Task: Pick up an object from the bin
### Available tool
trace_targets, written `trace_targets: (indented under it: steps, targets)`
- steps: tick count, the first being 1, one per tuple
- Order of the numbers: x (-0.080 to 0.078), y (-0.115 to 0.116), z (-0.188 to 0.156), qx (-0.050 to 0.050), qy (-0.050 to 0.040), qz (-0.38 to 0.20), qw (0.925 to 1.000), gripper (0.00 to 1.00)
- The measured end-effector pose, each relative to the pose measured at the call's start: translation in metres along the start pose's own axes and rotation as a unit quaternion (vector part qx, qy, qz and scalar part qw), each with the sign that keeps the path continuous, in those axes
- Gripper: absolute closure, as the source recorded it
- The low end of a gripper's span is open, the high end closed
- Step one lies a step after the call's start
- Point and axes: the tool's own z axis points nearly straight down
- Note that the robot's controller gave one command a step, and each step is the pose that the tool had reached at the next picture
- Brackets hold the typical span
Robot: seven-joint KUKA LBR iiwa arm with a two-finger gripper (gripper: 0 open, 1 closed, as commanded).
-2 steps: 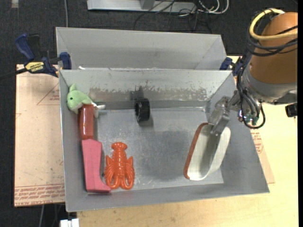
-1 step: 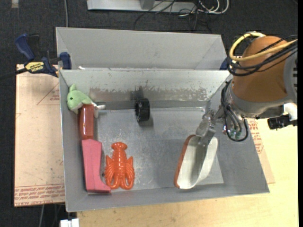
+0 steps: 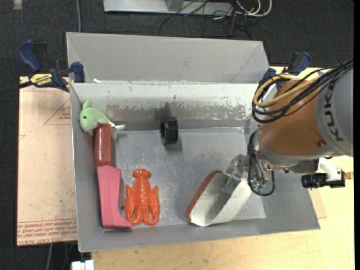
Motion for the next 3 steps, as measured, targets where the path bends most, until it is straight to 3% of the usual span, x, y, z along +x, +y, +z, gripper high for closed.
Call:
trace_targets:
  steps: [1, 2, 3]
  targets:
    - [-0.028, 0.030, 0.030, 0.001, 0.0011, -0.096, 0.9954, 1.00]
    - [0.004, 0.032, 0.030, -0.006, -0.0162, -0.123, 0.9922, 1.00]
    - [0.005, 0.076, 0.081, -0.016, -0.0385, -0.165, 0.9853, 1.00]
